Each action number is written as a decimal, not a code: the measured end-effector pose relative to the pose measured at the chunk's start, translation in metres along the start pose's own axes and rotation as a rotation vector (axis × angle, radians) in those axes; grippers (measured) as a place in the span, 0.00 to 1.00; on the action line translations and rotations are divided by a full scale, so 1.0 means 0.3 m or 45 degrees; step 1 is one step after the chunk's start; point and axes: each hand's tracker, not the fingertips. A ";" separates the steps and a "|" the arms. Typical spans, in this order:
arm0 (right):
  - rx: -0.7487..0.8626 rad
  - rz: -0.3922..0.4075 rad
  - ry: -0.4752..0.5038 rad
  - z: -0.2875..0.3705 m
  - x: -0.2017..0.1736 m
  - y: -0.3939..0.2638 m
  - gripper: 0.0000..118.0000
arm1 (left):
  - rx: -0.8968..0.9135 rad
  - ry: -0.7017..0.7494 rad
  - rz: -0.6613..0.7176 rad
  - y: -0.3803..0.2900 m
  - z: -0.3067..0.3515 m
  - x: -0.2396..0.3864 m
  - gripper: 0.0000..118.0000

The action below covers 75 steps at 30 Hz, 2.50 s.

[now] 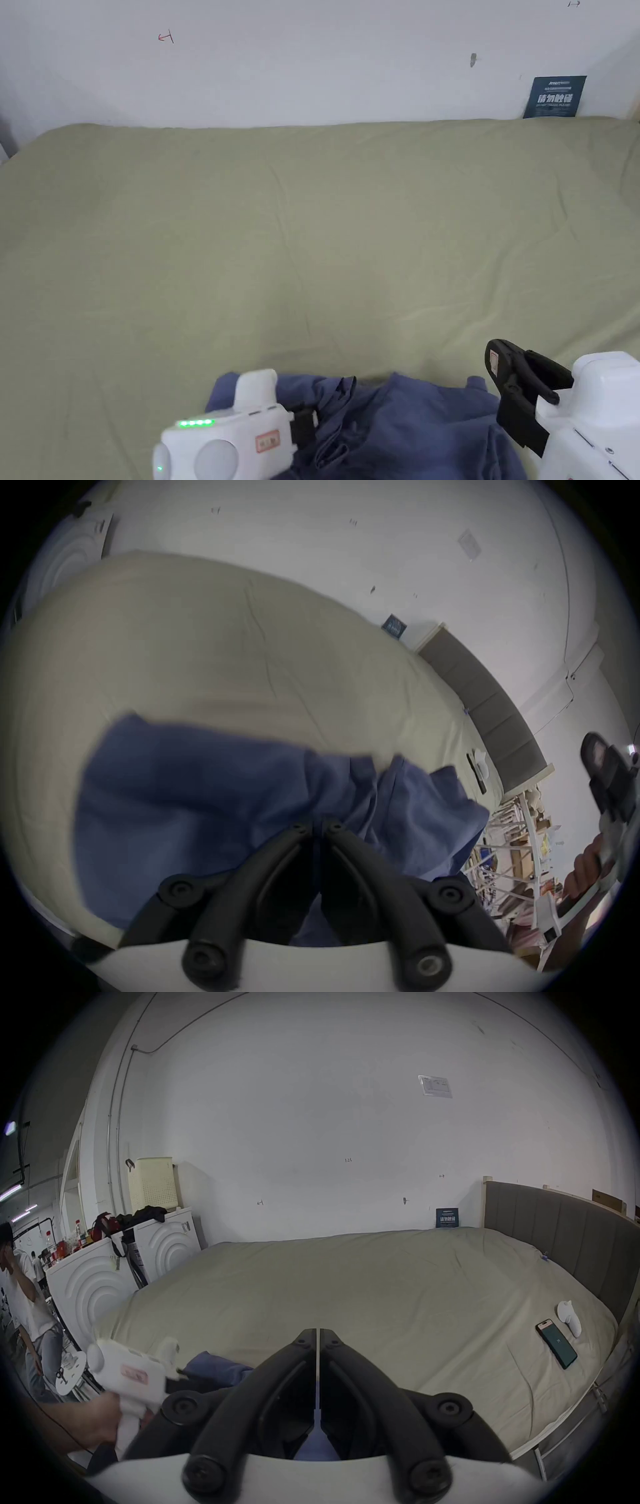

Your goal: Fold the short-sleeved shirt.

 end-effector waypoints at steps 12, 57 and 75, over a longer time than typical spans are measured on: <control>-0.011 0.015 -0.011 0.007 0.005 0.005 0.04 | 0.170 -0.138 0.035 0.024 0.159 0.039 0.05; -0.095 0.108 0.058 -0.050 -0.057 -0.037 0.04 | 0.063 0.446 -0.799 0.041 0.228 0.257 0.12; -0.083 0.080 0.006 0.005 0.021 -0.069 0.04 | 0.201 -0.363 0.241 0.105 0.223 0.002 0.53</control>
